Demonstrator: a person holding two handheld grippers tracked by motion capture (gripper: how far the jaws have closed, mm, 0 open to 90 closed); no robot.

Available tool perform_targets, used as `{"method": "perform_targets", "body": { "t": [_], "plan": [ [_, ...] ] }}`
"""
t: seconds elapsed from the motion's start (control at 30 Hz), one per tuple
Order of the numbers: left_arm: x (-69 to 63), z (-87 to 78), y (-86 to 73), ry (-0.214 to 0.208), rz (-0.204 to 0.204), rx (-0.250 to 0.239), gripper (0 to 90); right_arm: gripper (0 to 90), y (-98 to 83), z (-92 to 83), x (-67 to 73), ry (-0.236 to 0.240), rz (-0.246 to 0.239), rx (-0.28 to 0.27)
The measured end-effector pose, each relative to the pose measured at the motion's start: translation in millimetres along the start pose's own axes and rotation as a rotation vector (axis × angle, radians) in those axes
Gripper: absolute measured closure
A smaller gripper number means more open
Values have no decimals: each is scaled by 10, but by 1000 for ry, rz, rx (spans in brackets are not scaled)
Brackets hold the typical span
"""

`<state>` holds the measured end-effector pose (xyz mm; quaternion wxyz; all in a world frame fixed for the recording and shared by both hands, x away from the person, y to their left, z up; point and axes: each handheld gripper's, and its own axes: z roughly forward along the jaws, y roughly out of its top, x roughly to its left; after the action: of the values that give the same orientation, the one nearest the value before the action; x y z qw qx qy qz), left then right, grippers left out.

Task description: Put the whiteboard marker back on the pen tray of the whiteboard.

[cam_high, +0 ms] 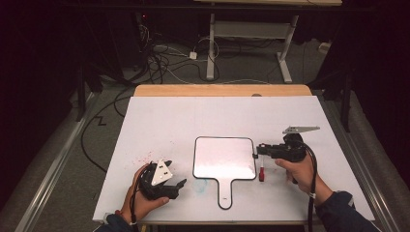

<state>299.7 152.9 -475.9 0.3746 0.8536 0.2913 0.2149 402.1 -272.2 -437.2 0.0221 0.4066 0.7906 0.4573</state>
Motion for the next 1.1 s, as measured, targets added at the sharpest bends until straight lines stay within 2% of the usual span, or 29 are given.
{"method": "perform_targets", "body": {
  "t": [0.03, 0.13, 0.17, 0.3, 0.33, 0.43, 0.63, 0.7, 0.9, 1.1],
  "plan": [
    [-4, 4, 0, -1, 1, 2, 204, 751, 1, 54, -30, 3, 6, -2],
    [-8, 11, 1, -4, 1, 6, 204, 738, 1, 172, -55, -28, 26, 8],
    [-8, 12, 2, -4, 2, 6, 204, 734, 1, 212, -65, -27, 24, 7],
    [-10, 15, 4, -6, 6, 7, 204, 716, 10, 391, -84, -82, 13, 38],
    [-11, 15, 3, -7, 6, 7, 204, 716, 10, 391, -84, -82, 13, 38],
    [-13, 16, 1, -10, 10, 9, 204, 717, 17, 437, -103, -121, -5, 41],
    [-20, 18, 2, -13, 11, 10, 204, 646, 9, 468, -168, -178, -9, 54],
    [-20, 17, 2, -14, 11, 9, 204, 617, 15, 459, -178, -205, -26, 53],
    [-19, 17, 6, -14, 12, 10, 204, 601, 21, 450, -155, -233, -69, 57],
    [-17, 22, 12, -13, 13, 10, 204, 561, 38, 382, -137, -240, -95, 22]
  ]
}}
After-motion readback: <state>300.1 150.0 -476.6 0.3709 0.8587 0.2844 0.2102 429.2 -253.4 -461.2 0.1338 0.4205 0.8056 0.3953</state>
